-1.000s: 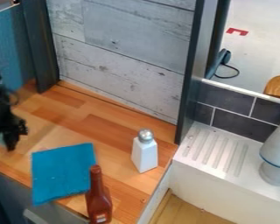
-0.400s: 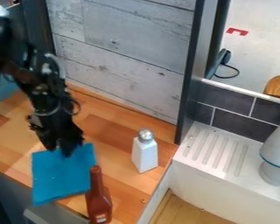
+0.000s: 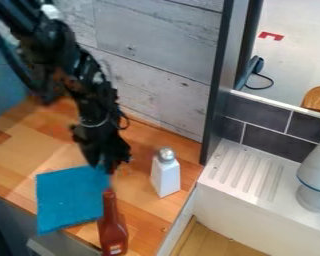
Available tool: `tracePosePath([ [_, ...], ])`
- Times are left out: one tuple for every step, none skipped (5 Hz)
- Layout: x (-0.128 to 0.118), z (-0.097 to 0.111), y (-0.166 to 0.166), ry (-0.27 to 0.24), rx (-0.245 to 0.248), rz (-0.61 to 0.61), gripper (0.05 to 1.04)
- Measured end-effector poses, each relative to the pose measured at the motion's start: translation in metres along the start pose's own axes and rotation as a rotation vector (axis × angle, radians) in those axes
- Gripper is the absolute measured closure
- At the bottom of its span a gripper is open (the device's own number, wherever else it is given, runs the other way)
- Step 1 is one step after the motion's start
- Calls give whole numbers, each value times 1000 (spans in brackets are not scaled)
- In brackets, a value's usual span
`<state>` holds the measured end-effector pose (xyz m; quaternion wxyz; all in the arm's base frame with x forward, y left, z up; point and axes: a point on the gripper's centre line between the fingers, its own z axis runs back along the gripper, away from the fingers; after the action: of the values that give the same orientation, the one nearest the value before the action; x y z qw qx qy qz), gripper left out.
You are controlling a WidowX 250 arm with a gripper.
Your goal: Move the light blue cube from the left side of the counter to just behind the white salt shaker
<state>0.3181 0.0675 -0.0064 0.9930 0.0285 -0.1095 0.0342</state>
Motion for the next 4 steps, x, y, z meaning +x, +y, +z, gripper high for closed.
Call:
tracePosePath([
  [17,-1,-13,-3,-2,-14,563],
  [28,-4,-19,-9,3,-26,563],
  [35,-19,-24,16,16,-36,564],
  [42,-21,-24,6,19,-27,487],
])
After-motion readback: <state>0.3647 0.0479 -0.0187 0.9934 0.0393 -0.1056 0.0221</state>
